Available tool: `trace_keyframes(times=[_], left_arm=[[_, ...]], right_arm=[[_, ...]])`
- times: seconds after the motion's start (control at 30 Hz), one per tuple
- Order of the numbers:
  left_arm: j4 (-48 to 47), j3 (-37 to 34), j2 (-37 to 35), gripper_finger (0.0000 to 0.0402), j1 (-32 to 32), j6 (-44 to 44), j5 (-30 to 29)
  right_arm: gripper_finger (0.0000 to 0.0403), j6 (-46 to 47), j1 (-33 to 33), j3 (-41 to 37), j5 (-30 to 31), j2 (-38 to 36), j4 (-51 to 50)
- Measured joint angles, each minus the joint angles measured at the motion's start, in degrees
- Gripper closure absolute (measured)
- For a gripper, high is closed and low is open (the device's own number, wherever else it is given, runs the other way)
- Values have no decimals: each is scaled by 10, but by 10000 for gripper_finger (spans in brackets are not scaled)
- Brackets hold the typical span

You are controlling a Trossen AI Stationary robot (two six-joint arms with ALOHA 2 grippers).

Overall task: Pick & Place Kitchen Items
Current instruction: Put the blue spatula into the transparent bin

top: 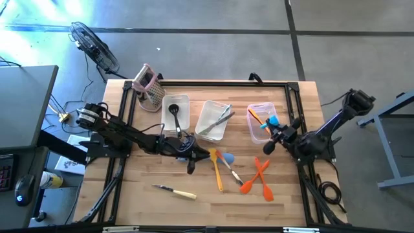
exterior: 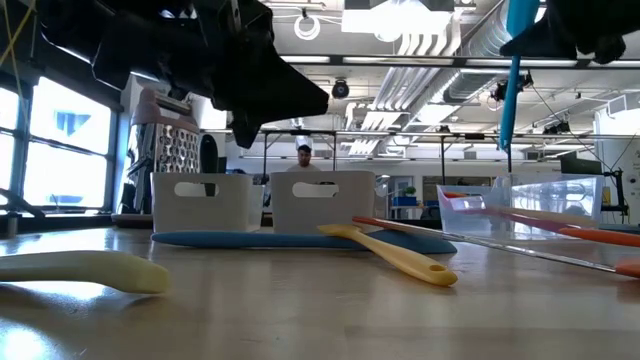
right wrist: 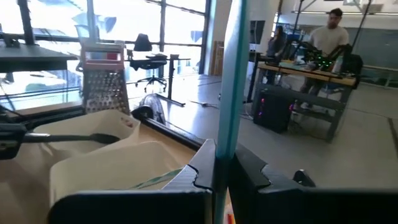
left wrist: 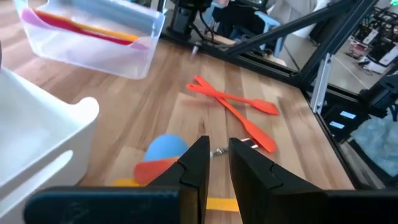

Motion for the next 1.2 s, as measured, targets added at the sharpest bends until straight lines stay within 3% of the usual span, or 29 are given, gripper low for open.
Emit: trace_keyframes(times=[0.07, 0.43, 0.63, 0.8, 1.1, 1.2], left_arm=[[6, 0, 0, 345, 0, 13, 0], [14, 0, 0, 345, 0, 59, -6], [14, 0, 0, 345, 0, 65, -6], [14, 0, 0, 345, 0, 65, -6], [13, 0, 0, 345, 0, 62, 8], [13, 0, 0, 345, 0, 50, 18]], right_arm=[[394, -69, -8, 11, 0, -1, 46], [394, -74, -21, 120, 0, -18, -40], [394, -84, -24, 213, -9, -17, -188], [394, -93, -66, 272, -44, -9, -313], [394, -66, -155, 283, -42, 60, -367], [394, -34, -159, 283, -75, 91, -373]])
